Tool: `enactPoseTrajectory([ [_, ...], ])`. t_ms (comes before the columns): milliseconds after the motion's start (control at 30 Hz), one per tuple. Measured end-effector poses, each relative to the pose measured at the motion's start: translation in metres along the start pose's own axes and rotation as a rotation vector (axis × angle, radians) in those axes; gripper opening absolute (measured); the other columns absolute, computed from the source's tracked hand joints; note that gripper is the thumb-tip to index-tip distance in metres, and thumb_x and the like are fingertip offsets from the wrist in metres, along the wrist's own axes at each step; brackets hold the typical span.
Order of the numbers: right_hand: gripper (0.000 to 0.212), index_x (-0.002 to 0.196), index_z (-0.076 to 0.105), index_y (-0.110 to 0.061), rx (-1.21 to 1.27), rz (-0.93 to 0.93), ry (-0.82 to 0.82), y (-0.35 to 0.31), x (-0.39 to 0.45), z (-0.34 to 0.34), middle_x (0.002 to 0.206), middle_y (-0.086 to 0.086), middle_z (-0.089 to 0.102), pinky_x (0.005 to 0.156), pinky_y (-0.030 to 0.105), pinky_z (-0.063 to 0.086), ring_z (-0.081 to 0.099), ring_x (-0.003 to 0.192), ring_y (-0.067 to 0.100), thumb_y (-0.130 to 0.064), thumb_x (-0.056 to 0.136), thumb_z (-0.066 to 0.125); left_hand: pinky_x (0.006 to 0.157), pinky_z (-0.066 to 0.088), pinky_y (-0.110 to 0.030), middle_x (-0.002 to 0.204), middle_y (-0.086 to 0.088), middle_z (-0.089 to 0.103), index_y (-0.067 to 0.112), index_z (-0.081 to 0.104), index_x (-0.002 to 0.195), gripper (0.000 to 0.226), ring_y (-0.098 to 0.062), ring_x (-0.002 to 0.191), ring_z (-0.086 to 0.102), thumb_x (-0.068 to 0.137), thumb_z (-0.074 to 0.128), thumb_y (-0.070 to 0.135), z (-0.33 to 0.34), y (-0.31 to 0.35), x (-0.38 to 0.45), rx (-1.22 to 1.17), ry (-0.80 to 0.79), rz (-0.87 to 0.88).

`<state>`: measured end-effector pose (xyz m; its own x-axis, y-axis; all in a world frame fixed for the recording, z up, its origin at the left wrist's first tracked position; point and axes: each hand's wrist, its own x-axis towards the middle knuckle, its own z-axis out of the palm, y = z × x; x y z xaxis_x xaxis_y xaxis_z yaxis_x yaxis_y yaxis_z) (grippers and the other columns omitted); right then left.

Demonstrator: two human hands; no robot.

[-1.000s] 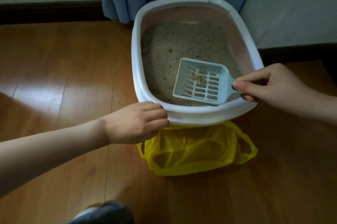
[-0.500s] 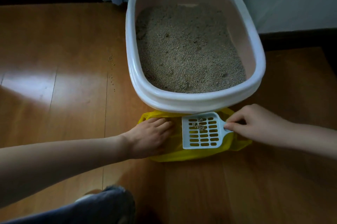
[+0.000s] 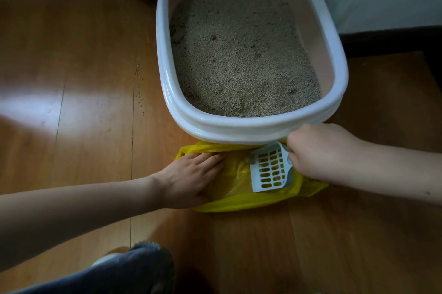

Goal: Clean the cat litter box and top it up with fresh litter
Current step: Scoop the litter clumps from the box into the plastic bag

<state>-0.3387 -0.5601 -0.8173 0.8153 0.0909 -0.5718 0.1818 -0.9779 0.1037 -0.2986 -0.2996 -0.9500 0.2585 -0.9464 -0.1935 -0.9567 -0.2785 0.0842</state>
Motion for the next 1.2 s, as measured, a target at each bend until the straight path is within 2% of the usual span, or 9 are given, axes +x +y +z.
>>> enactPoseTrajectory([
  [233, 0.035, 0.061, 0.030, -0.019, -0.070, 0.025, -0.030, 0.002, -0.009, -0.005, 0.064, -0.006, 0.032, 0.051, 0.027, 0.027, 0.059, 0.084, 0.024, -0.019, 0.093, 0.046, 0.091, 0.055, -0.036, 0.131, -0.015, 0.061, 0.004, 0.060, 0.131, 0.097, -0.027, 0.116, 0.062, 0.058, 0.072, 0.068, 0.005, -0.001, 0.001, 0.048, 0.049, 0.036],
  [333, 0.030, 0.062, 0.040, -0.018, -0.031, 0.074, -0.032, 0.011, -0.008, -0.012, 0.063, -0.006, 0.040, 0.051, 0.027, 0.031, 0.052, 0.068, 0.018, -0.024, 0.090, 0.049, 0.093, 0.054, -0.036, 0.133, -0.015, 0.060, 0.005, 0.059, 0.132, 0.094, -0.028, 0.117, 0.062, 0.063, 0.069, 0.067, 0.006, -0.002, -0.001, 0.055, 0.063, 0.048],
  [533, 0.028, 0.055, 0.071, -0.021, 0.314, 0.083, -0.198, 0.054, -0.002, -0.036, 0.048, 0.000, 0.055, 0.050, 0.028, 0.036, 0.047, 0.048, 0.012, -0.029, 0.081, 0.063, 0.085, 0.053, -0.040, 0.116, -0.012, 0.063, 0.006, 0.061, 0.119, 0.043, -0.030, 0.099, 0.061, 0.091, 0.059, 0.039, -0.014, -0.001, -0.001, -0.161, 0.208, 0.169],
  [700, 0.039, 0.048, 0.068, -0.022, 0.645, 0.040, -0.408, 0.087, -0.005, -0.084, 0.048, 0.003, 0.048, 0.046, 0.023, 0.031, 0.037, 0.044, 0.016, -0.028, 0.086, 0.065, 0.071, 0.049, -0.038, 0.097, -0.009, 0.064, 0.006, 0.069, 0.099, 0.026, -0.030, 0.082, 0.058, 0.098, 0.051, 0.025, -0.059, -0.015, 0.005, -0.181, 0.415, 0.245],
  [833, 0.030, 0.067, 0.074, -0.008, 0.778, 0.138, -0.152, 0.119, 0.004, -0.115, 0.044, 0.002, 0.048, 0.034, 0.015, 0.026, 0.032, 0.033, 0.009, -0.027, 0.088, 0.062, 0.072, 0.050, -0.041, 0.100, -0.013, 0.063, 0.002, 0.067, 0.104, 0.033, -0.033, 0.085, 0.061, 0.100, 0.047, 0.028, -0.086, -0.045, 0.014, -0.137, 0.471, 0.187],
  [933, 0.024, 0.068, 0.075, -0.018, 0.582, 0.252, 0.210, 0.134, 0.025, -0.116, 0.048, -0.001, 0.059, 0.039, 0.019, 0.036, 0.045, 0.039, 0.009, -0.030, 0.087, 0.067, 0.070, 0.049, -0.040, 0.095, -0.012, 0.064, 0.003, 0.069, 0.100, 0.032, -0.034, 0.082, 0.062, 0.098, 0.051, 0.029, -0.098, -0.063, 0.019, -0.079, 0.500, 0.146],
  [1033, 0.023, 0.076, 0.072, -0.017, 0.112, 0.252, 0.416, 0.135, 0.052, -0.108, 0.066, 0.008, 0.064, 0.053, 0.028, 0.043, 0.056, 0.060, 0.023, -0.031, 0.090, 0.061, 0.072, 0.049, -0.042, 0.091, -0.010, 0.062, 0.004, 0.069, 0.097, 0.033, -0.033, 0.080, 0.059, 0.096, 0.056, 0.035, -0.104, -0.077, 0.022, -0.048, 0.486, 0.113],
  [1133, 0.022, 0.070, 0.054, -0.012, -0.279, 0.180, 0.361, 0.118, 0.074, -0.102, 0.059, 0.003, 0.043, 0.056, 0.032, 0.044, 0.052, 0.064, 0.028, -0.017, 0.092, 0.056, 0.076, 0.050, -0.042, 0.089, -0.009, 0.062, 0.005, 0.069, 0.099, 0.037, -0.032, 0.081, 0.059, 0.097, 0.053, 0.039, -0.096, -0.092, 0.023, -0.005, 0.434, 0.151],
  [1200, 0.011, 0.084, 0.061, -0.013, -0.504, 0.142, 0.287, 0.099, 0.084, -0.099, 0.069, 0.000, 0.051, 0.055, 0.031, 0.041, 0.060, 0.073, 0.028, -0.008, 0.092, 0.054, 0.075, 0.051, -0.042, 0.086, -0.010, 0.063, 0.004, 0.069, 0.096, 0.040, -0.032, 0.081, 0.061, 0.099, 0.048, 0.038, -0.090, -0.101, 0.020, -0.002, 0.408, 0.171],
])
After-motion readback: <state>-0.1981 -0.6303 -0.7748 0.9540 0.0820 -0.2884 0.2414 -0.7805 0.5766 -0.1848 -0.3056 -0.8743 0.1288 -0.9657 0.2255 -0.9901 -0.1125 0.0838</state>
